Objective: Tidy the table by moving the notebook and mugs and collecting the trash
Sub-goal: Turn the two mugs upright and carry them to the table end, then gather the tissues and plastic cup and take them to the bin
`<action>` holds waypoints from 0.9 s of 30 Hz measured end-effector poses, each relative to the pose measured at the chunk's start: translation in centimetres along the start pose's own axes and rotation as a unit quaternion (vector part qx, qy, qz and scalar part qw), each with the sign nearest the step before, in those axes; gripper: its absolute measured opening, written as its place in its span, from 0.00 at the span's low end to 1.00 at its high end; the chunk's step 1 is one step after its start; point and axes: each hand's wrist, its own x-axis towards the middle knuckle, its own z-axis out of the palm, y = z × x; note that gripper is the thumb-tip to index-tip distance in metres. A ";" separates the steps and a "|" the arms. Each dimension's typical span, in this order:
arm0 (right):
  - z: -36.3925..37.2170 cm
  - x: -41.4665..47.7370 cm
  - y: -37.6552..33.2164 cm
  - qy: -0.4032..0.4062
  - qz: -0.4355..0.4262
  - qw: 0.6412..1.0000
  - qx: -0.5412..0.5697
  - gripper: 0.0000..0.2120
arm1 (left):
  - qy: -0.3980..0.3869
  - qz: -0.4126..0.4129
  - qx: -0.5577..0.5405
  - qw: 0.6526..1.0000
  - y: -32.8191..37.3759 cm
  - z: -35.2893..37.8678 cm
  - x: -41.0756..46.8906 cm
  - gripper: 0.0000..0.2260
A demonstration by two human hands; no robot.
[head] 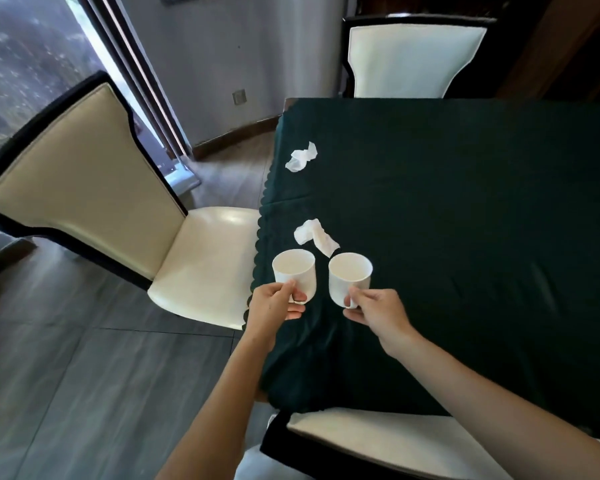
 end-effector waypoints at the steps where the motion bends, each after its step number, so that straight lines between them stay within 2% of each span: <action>1: 0.6 0.2 0.5 -0.002 0.009 1.000 -0.005 0.16 | -0.001 -0.011 0.001 1.000 -0.5 -0.1 0.4 0.17; 10: 2.3 1.3 3.9 -0.014 0.074 0.995 0.066 0.14 | -0.009 -0.037 0.012 0.999 -4.8 -0.3 2.5 0.15; 13: 2.1 1.1 4.5 -0.018 0.102 0.988 0.111 0.11 | -0.017 -0.031 0.012 0.999 -6.1 -0.5 2.1 0.14; 16: 1.9 0.6 4.8 -0.021 0.114 0.987 0.108 0.08 | -0.019 -0.029 0.030 0.999 -7.2 -0.9 1.5 0.12; 20: 1.1 0.1 5.8 -0.031 0.088 0.995 0.030 0.10 | -0.009 -0.029 0.054 0.998 -8.1 -1.9 1.2 0.10; 23: 0.2 0.1 5.8 -0.044 0.057 0.996 -0.049 0.08 | -0.006 -0.018 0.085 0.996 -7.9 -3.0 1.3 0.09; 25: -0.6 0.3 5.2 -0.068 0.030 0.990 -0.121 0.06 | -0.016 -0.018 0.116 0.993 -7.6 -3.8 1.8 0.10; 27: -1.8 0.8 4.2 -0.122 0.013 0.969 -0.216 0.07 | -0.002 -0.039 0.119 0.992 -6.9 -4.6 2.6 0.14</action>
